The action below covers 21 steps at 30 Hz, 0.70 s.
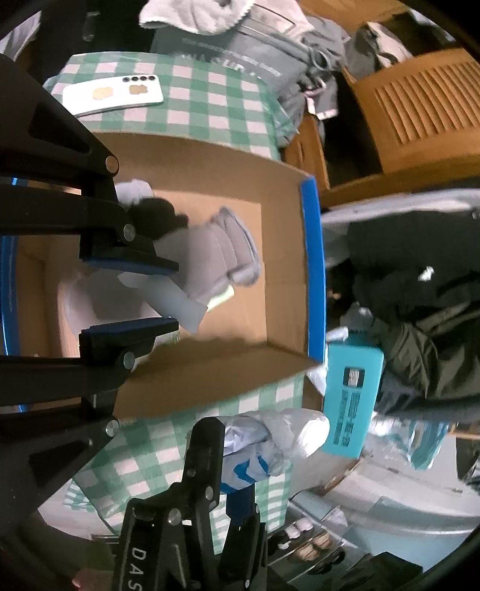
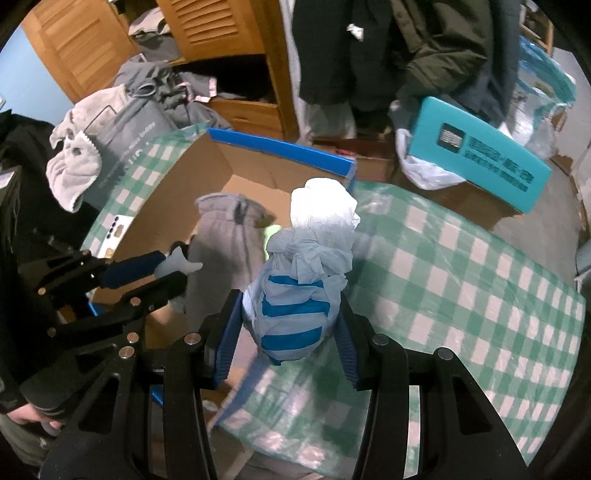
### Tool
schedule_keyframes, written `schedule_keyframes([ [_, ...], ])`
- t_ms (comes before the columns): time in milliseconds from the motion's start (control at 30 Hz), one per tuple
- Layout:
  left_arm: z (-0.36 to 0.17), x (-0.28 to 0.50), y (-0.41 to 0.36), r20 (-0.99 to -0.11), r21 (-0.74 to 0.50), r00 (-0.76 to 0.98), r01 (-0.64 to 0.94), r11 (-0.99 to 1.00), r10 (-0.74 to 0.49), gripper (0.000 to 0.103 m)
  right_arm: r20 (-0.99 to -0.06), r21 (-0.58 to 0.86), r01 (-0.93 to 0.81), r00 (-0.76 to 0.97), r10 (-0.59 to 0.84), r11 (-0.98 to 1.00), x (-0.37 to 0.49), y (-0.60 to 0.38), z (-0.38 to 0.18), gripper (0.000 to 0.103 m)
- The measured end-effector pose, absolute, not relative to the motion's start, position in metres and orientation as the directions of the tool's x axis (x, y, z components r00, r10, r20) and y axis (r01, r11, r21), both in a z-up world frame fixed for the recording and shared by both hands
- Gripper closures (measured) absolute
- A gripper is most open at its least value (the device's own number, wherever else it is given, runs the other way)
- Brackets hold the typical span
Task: Organize soft objects
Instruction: 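Open the left gripper over the box while the right gripper drops the sock bundle in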
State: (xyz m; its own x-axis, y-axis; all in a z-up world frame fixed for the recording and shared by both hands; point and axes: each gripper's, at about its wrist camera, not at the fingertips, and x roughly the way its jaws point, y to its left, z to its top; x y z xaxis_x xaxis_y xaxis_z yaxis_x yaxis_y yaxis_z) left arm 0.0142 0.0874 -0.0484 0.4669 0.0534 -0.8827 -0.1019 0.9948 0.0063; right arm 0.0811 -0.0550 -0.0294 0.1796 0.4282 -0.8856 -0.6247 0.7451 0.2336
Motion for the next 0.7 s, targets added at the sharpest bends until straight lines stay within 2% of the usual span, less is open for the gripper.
schedule_keyframes([
  [500,-0.064,0.005,0.125,-0.903,0.005,0.420,-0.185,0.983,0.084,0.077,-0.907,0.233,-0.676,0.107,0.406,0.699,0.072,-0.005,-0.052,0.054],
  [633,-0.059,0.003,0.123,-0.899,0.013,0.427,-0.185,0.983,0.092,0.075,-0.903,0.249,-0.673,0.098,0.418,0.696,0.073,-0.005,-0.052,0.051],
  [700,-0.057,0.002,0.123,-0.898,0.016,0.430,-0.187,0.982,0.097,0.070,-0.900,0.255,-0.676,0.096,0.425,0.692,0.073,-0.007,-0.051,0.051],
])
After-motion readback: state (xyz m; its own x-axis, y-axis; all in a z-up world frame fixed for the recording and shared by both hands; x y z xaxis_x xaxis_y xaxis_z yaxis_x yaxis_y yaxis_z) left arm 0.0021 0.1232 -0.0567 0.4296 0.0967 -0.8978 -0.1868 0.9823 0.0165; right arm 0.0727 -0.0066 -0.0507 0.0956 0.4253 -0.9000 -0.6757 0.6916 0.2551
